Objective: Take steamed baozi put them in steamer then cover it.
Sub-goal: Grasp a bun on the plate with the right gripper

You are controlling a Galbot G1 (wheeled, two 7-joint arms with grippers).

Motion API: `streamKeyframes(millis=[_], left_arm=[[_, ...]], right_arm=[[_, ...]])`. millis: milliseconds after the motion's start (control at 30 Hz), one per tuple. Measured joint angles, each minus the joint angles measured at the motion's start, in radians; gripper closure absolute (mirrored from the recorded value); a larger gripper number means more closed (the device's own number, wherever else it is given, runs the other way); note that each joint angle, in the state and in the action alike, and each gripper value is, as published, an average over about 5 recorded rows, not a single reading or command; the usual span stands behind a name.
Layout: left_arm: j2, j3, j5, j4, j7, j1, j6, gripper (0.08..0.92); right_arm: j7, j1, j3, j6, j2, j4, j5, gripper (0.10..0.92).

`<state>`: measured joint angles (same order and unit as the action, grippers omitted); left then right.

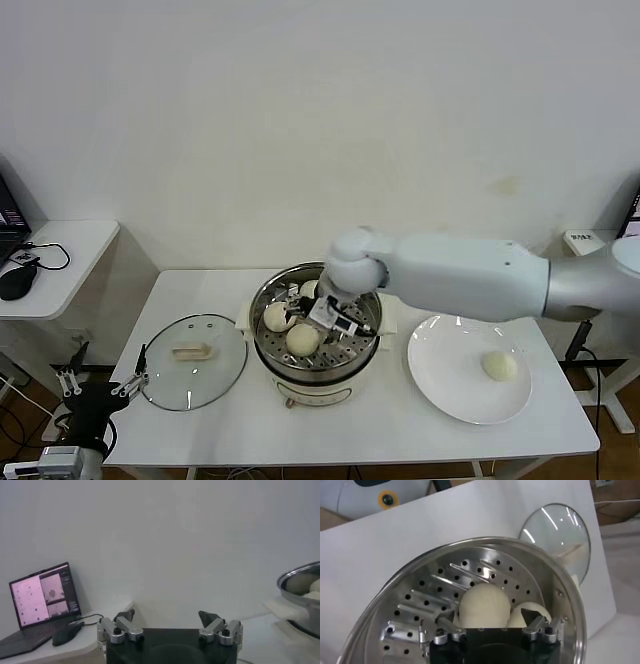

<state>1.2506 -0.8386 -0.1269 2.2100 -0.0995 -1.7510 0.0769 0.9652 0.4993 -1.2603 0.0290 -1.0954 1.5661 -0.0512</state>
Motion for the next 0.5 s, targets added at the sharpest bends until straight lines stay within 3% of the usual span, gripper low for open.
streamKeyframes(millis=[500], left_arm=[[-0.031,0.027,-0.002,-0.001,0.003,0.02,0.001,0.177]], right_arm=[[0.116,0.075,0.103,-0.191,0.312,0.074,0.094,0.203]])
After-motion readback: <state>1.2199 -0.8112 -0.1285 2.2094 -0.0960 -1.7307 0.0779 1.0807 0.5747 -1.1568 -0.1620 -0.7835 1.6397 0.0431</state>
